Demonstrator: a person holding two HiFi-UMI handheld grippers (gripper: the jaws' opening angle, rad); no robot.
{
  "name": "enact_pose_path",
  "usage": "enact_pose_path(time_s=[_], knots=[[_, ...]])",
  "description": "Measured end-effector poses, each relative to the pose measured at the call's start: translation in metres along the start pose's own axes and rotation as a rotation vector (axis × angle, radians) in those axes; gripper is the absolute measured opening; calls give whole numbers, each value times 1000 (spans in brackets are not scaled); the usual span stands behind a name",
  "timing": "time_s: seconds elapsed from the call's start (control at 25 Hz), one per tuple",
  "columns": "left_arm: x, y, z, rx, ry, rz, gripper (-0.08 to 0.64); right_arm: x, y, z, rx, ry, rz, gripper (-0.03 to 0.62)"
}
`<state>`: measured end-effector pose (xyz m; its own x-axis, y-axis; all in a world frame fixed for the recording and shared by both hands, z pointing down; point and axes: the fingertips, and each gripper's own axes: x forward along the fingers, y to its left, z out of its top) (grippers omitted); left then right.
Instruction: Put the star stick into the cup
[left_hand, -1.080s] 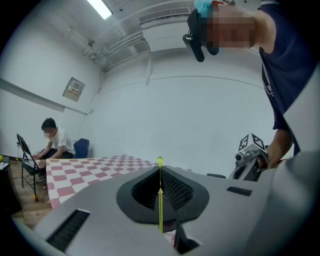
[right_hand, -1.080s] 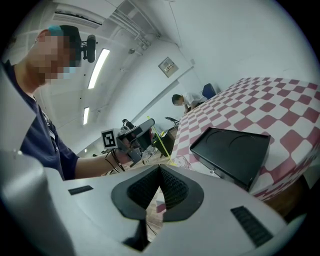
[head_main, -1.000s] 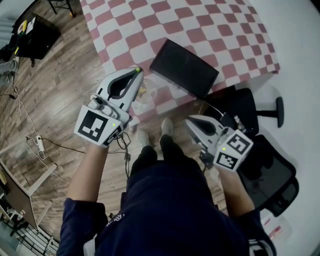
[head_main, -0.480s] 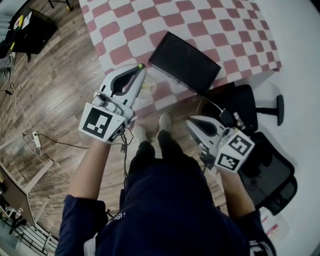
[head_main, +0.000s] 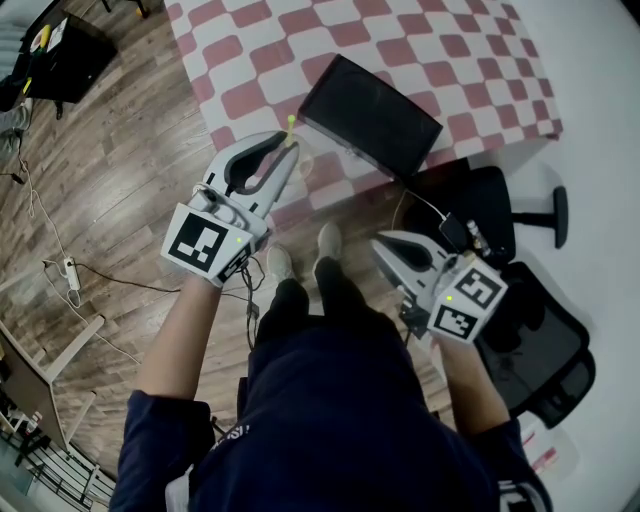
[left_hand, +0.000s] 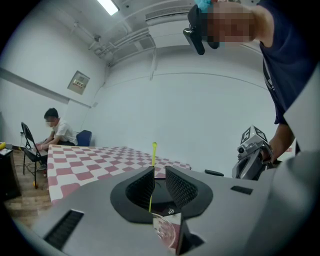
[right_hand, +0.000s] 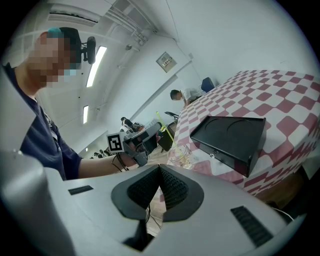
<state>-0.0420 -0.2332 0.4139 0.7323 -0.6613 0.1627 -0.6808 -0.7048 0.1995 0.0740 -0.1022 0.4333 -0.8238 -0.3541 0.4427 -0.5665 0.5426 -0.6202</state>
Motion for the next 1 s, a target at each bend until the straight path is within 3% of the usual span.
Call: enact_pose_path(time_s=[0.44, 0.72, 1.0], knots=[[-5, -14, -31, -33, 67, 2, 101, -4, 1, -12, 3, 7, 8, 15], [-21, -21, -18, -51, 56, 30, 97, -7, 6, 3, -32, -20, 19, 15], [-50, -40, -2, -67, 63, 47, 46, -9, 21, 22, -81, -63, 38, 15]])
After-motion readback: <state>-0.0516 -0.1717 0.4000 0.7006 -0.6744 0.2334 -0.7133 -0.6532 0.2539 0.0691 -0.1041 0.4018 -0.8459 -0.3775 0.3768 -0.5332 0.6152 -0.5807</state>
